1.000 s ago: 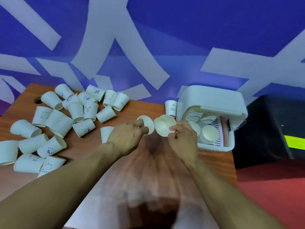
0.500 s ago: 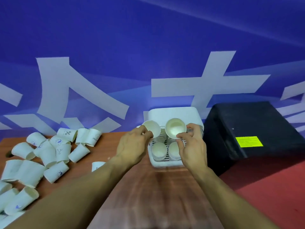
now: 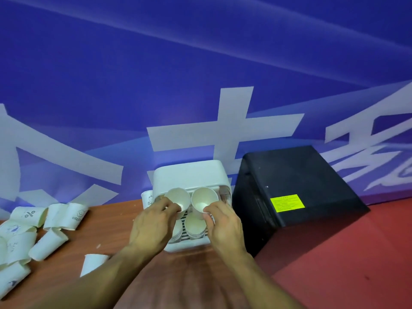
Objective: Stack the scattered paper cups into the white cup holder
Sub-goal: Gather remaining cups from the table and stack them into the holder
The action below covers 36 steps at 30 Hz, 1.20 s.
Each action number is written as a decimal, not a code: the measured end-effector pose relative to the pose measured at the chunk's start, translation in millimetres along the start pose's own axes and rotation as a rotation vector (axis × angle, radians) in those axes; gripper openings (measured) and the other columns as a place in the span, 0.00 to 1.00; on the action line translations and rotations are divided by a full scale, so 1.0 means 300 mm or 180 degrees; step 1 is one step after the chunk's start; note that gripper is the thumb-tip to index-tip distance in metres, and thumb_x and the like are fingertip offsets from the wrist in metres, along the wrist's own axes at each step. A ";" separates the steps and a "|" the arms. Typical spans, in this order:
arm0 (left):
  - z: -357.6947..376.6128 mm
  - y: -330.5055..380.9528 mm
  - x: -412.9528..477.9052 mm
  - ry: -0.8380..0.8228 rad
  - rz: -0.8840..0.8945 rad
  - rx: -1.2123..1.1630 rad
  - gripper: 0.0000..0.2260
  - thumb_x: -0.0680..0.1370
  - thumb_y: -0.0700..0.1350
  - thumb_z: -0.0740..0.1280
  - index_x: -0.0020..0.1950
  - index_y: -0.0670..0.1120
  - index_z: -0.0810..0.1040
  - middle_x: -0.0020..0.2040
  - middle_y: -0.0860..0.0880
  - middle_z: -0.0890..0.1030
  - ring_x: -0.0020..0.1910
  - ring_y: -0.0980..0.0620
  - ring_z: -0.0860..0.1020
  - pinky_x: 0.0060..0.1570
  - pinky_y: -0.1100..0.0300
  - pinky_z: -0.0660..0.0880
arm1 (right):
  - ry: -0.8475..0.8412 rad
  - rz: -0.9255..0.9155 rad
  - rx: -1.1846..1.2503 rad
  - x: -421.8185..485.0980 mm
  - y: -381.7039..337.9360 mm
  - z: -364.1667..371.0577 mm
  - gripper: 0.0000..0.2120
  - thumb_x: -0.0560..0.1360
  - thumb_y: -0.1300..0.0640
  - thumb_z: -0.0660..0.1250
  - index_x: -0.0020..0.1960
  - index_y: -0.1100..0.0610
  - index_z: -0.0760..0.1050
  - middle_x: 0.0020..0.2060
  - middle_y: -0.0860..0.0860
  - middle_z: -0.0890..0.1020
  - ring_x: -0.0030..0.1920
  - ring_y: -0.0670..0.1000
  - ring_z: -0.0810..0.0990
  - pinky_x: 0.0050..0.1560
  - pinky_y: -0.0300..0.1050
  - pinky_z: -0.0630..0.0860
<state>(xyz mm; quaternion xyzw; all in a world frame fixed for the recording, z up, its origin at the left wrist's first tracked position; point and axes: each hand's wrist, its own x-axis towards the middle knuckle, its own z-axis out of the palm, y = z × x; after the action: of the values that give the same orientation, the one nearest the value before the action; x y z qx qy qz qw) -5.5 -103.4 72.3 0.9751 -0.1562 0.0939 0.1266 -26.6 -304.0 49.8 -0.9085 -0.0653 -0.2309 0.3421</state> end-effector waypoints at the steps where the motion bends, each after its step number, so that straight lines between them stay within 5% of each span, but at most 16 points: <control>1: 0.012 0.001 0.000 -0.0004 -0.0021 0.0002 0.05 0.80 0.52 0.63 0.54 0.58 0.77 0.49 0.57 0.76 0.41 0.48 0.79 0.30 0.56 0.74 | 0.0002 -0.0007 0.0016 -0.001 0.012 0.003 0.02 0.72 0.58 0.69 0.45 0.54 0.79 0.42 0.46 0.78 0.41 0.52 0.78 0.36 0.48 0.77; 11: 0.069 0.004 -0.010 0.0118 -0.0119 -0.0013 0.06 0.75 0.45 0.71 0.49 0.54 0.78 0.43 0.55 0.78 0.37 0.45 0.78 0.26 0.55 0.73 | -0.0124 0.0029 0.0144 -0.017 0.079 0.060 0.03 0.74 0.57 0.67 0.45 0.53 0.80 0.41 0.45 0.79 0.40 0.50 0.78 0.36 0.47 0.77; 18: 0.105 -0.035 -0.063 0.0312 0.0003 -0.0175 0.06 0.78 0.50 0.63 0.49 0.53 0.78 0.43 0.55 0.77 0.37 0.47 0.77 0.28 0.57 0.72 | -0.0320 -0.0043 0.0132 -0.045 0.090 0.124 0.05 0.76 0.54 0.65 0.46 0.53 0.80 0.41 0.45 0.79 0.40 0.50 0.78 0.36 0.46 0.76; 36: 0.204 -0.114 -0.138 0.0241 -0.0111 -0.0426 0.05 0.79 0.49 0.64 0.50 0.50 0.79 0.45 0.53 0.77 0.39 0.48 0.75 0.31 0.53 0.73 | -0.0983 0.0125 -0.0219 -0.102 0.136 0.265 0.04 0.69 0.57 0.76 0.43 0.53 0.82 0.38 0.46 0.79 0.37 0.52 0.79 0.32 0.45 0.76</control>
<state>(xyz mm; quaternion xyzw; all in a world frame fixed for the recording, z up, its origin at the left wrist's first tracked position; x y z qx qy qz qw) -24.0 -77.3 -2.5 0.9627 -0.1402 0.1179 0.1990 -12.6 -281.9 -41.0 -0.9455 -0.0913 -0.0839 0.3011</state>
